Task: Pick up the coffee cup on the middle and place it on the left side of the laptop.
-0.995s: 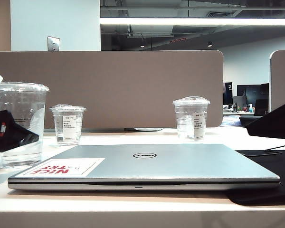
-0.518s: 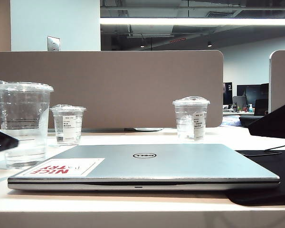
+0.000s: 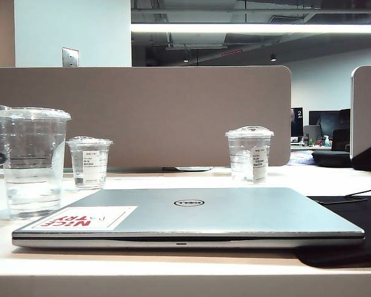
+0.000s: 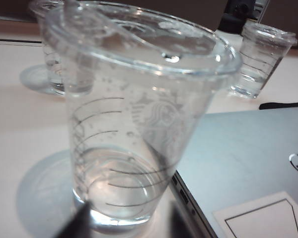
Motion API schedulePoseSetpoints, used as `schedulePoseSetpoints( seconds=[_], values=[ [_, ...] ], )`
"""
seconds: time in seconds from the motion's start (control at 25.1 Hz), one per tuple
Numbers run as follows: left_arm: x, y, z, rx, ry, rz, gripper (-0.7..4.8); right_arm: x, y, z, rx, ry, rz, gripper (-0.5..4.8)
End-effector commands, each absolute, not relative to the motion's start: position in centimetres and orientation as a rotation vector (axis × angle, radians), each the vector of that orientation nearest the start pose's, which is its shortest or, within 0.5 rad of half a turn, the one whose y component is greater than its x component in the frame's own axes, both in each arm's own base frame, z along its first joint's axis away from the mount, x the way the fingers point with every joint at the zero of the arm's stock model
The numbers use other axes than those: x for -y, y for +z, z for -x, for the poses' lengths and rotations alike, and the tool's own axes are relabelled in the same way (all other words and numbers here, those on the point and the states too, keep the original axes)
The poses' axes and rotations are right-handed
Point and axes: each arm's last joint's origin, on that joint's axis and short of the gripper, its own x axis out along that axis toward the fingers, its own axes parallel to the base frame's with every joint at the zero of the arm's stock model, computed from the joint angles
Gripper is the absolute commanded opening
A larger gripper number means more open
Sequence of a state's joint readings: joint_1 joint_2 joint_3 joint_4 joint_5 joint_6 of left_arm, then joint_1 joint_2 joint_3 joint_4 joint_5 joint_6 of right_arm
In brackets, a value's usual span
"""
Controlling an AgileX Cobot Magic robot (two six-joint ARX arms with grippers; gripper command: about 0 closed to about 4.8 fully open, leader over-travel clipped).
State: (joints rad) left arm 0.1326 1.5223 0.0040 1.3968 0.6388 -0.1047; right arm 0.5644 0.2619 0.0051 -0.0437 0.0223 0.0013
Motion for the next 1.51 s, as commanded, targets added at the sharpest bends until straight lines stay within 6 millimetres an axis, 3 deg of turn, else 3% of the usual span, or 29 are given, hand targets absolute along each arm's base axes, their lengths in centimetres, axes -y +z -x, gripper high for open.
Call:
schedulePoseSetpoints(
  seconds=[0.04,0.12,0.32,0.48,0.84,1.11,1.51],
  values=[
    [-0.7,11.6,-17.2,-0.147,-0.426,0.224,-0.05,-4.7,14.0,-9.9,-0.278,0.426,0.065,-0.05],
    [-0.8,11.6,-17.2,-0.148,-0.412,0.23,-0.05,-3.2,14.4,-10.3,-0.231,0.284,0.036,-0.05],
    [-0.8,11.7,-17.2,-0.141,-0.397,0.252,-0.05,-1.4,15.3,-10.2,-0.127,0.119,0.008,-0.05],
    [-0.9,13.2,-17.1,-0.045,-0.354,0.236,-0.05,0.0,15.7,-10.1,-0.086,-0.022,-0.002,-0.05],
    [-1.0,15.9,-15.9,0.057,-0.257,0.215,-0.05,0.3,16.1,-9.8,-0.03,-0.045,-0.003,-0.05],
    [-1.0,17.4,-12.9,0.064,-0.119,0.137,-0.05,0.3,16.2,-9.7,-0.024,-0.045,-0.003,-0.05],
    [-0.7,16.9,-9.7,0.03,-0.085,0.106,-0.05,0.3,16.2,-9.7,-0.023,-0.045,-0.003,-0.05]
  ],
)
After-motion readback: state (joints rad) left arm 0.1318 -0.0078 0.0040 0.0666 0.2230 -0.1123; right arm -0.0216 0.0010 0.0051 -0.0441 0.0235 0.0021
